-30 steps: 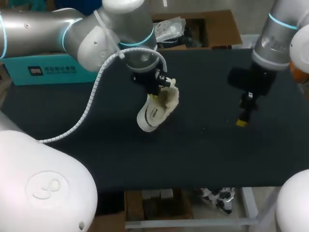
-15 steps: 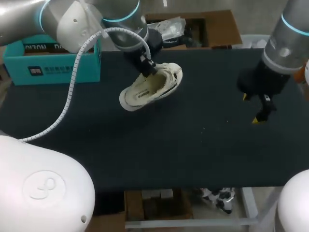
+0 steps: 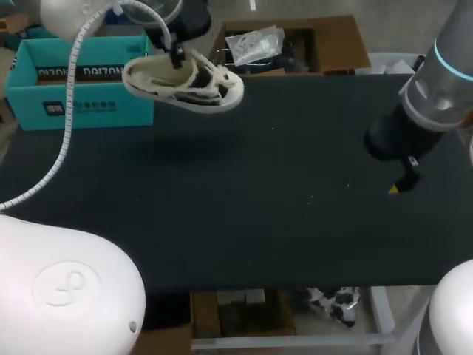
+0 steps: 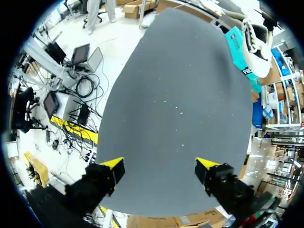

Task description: Open the shoe tongue, take the insole out of the shoe, put the insole back into the shoe, and pack the shoe into the shoebox

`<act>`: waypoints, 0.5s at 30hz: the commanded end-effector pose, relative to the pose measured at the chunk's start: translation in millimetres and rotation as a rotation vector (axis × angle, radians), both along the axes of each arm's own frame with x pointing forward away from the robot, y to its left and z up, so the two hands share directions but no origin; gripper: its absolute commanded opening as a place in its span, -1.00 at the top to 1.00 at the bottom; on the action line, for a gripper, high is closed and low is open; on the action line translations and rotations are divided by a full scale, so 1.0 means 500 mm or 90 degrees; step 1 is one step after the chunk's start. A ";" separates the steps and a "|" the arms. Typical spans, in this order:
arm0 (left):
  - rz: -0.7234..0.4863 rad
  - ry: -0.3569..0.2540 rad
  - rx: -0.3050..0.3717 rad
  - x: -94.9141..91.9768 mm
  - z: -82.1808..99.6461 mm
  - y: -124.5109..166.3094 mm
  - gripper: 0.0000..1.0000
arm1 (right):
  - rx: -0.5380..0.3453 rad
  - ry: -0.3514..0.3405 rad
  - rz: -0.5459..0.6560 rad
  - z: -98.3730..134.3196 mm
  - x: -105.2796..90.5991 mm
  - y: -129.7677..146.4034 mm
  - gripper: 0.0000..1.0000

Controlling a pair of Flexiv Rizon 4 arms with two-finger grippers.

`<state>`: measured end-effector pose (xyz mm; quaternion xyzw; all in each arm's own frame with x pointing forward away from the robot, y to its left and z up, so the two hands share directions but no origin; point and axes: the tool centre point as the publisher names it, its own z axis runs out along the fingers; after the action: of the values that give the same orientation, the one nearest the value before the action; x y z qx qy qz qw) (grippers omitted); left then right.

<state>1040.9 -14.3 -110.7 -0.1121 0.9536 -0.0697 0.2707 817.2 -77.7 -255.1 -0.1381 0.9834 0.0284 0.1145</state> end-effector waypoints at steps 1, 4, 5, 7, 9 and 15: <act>-0.141 -0.074 0.020 0.061 0.049 0.089 1.00 | 0.006 -0.016 0.001 -0.003 -0.005 -0.003 -1.00; -0.162 -0.091 0.015 0.101 0.082 0.149 1.00 | 0.006 -0.016 0.001 -0.003 -0.005 -0.003 -1.00; -0.164 -0.094 0.013 0.109 0.087 0.161 1.00 | 0.006 -0.016 0.001 -0.003 -0.005 -0.003 -1.00; -0.169 -0.096 0.013 0.131 0.097 0.197 1.00 | -0.007 -0.011 0.007 0.006 0.006 0.024 -1.00; -0.167 -0.098 0.011 0.155 0.103 0.234 1.00 | -0.018 0.019 -0.030 0.011 0.016 0.039 -1.00; -0.162 -0.097 -0.005 0.208 0.096 0.356 1.00 | -0.052 0.094 -0.167 0.033 0.040 0.080 -1.00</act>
<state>1132.6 136.7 -60.2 -0.0033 0.9398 -0.0626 0.3360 817.9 -56.0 -249.1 -0.0545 0.9908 0.0292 0.1200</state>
